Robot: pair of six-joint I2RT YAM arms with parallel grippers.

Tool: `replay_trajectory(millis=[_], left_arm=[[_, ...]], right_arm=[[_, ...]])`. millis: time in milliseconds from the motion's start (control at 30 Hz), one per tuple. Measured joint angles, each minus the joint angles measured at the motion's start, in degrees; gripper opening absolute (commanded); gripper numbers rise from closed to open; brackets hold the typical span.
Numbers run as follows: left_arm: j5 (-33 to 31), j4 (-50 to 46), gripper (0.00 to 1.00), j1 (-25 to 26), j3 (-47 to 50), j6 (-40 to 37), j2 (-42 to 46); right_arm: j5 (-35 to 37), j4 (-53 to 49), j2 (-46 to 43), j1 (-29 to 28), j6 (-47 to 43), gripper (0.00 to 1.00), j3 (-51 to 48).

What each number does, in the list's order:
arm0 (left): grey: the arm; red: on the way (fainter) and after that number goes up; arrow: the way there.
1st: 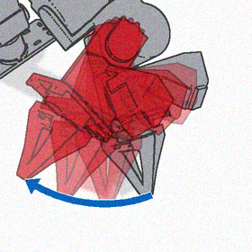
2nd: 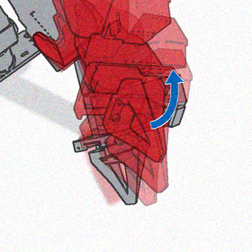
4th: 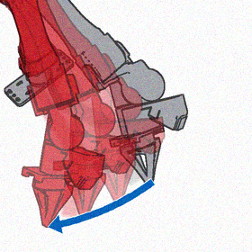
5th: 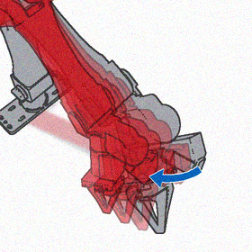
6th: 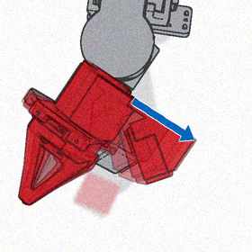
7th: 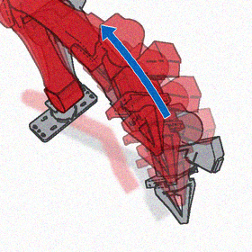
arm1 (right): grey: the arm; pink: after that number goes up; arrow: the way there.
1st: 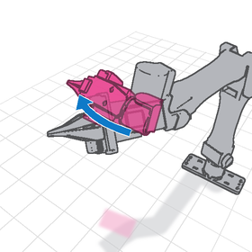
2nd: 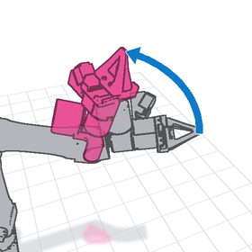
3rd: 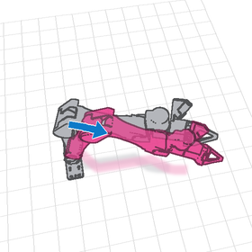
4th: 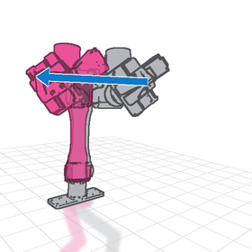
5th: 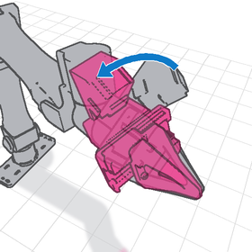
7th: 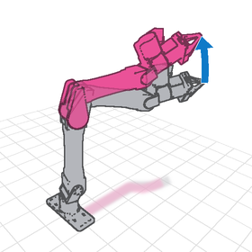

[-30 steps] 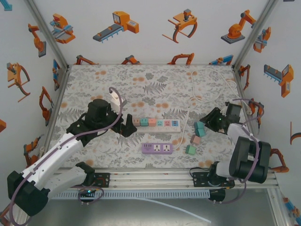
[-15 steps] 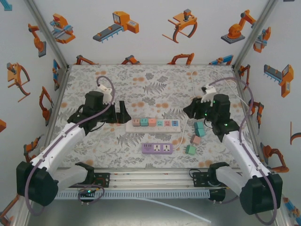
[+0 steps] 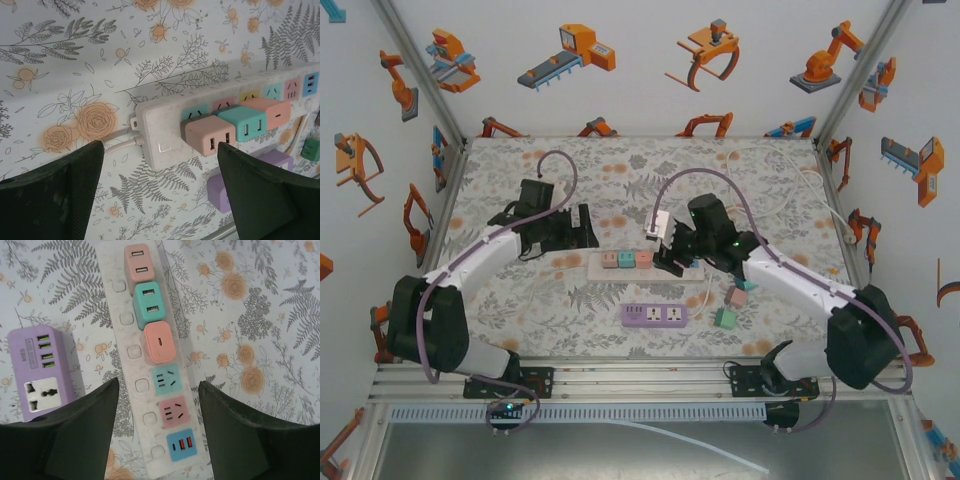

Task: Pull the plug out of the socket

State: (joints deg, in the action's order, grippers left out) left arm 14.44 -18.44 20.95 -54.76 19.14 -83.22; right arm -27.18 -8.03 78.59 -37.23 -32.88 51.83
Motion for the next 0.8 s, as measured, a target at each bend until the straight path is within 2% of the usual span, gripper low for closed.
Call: replay_trajectory(millis=[67, 167, 333, 567, 800], left_arm=[[0.57, 0.55, 0.76, -0.11, -0.02, -0.28, -1.62], [1.38, 1.09, 0.72, -0.11, -0.15, -0.66, -3.52], [3.17, 2.21, 0.61, -0.11, -0.63, -1.29, -6.56], [4.96, 2.23, 0.58, -0.11, -1.66, -1.99, -10.25], [5.75, 1.75, 0.57, -0.11, -2.05, -2.03, -12.46]], right_arm=[[0.0, -0.33, 3.15, -0.11, -2.03, 0.62, 1.62], [-0.07, -0.15, 7.26, -0.15, -3.98, 0.63, 3.34], [-1.49, 1.57, 12.92, -0.31, -5.22, 0.61, 3.78], [-4.0, 3.45, 18.27, -0.85, -5.77, 0.53, 5.01], [-4.9, 4.46, 19.26, -0.85, -5.75, 0.46, 5.55]])
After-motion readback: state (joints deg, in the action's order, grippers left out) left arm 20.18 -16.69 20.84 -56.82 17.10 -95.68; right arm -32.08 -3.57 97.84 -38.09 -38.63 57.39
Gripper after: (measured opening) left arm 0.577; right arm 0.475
